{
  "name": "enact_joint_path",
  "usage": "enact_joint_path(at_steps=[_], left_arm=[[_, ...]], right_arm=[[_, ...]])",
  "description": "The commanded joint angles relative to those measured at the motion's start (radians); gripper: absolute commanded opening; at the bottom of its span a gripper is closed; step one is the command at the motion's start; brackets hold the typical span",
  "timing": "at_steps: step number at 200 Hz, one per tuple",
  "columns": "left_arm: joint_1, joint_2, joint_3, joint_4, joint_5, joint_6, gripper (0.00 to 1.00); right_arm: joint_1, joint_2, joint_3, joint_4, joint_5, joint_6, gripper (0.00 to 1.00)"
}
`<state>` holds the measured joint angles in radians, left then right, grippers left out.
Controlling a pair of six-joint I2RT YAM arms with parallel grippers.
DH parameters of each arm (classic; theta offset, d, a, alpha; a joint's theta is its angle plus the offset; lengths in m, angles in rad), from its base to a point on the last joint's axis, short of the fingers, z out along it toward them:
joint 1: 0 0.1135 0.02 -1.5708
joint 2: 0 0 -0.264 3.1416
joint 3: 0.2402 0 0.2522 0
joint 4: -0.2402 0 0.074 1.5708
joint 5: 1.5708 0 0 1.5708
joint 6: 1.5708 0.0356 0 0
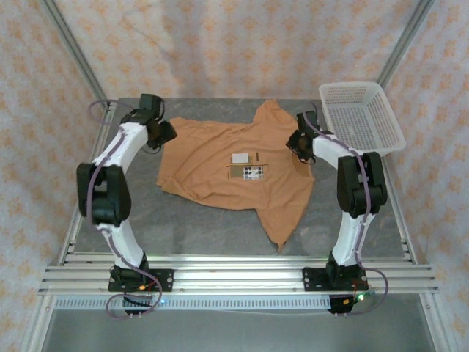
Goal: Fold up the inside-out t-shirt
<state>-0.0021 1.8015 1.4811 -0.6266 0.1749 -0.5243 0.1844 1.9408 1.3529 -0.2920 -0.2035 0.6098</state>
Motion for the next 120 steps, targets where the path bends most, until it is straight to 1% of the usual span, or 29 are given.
enact_joint_path(at_steps=[1,9,22,47,66,84,120], left_arm=[[0.023,-0.054,-0.154,0.036,-0.002,-0.005,0.41],[0.027,-0.063,-0.195,0.055,0.001,-0.004,0.39],[0.033,-0.055,-0.229,0.07,0.023,-0.005,0.38],[0.034,-0.037,-0.281,0.13,0.093,-0.045,0.4],[0.034,-0.023,-0.303,0.158,0.12,-0.053,0.4],[0.034,-0.006,-0.315,0.163,0.128,-0.053,0.39],[0.032,-0.013,-0.364,0.199,0.159,-0.066,0.39]], right_arm=[[0.027,-0.046,0.05,-0.035,-0.107,-0.036,0.35],[0.042,-0.057,0.052,-0.04,-0.119,-0.038,0.34],[0.081,-0.083,0.048,-0.048,-0.126,-0.052,0.33],[0.193,-0.11,0.076,-0.111,-0.129,-0.115,0.34],[0.252,-0.112,0.082,-0.151,-0.114,-0.13,0.35],[0.273,-0.115,0.061,-0.143,-0.113,-0.12,0.35],[0.273,-0.112,0.068,-0.159,-0.094,-0.125,0.35]])
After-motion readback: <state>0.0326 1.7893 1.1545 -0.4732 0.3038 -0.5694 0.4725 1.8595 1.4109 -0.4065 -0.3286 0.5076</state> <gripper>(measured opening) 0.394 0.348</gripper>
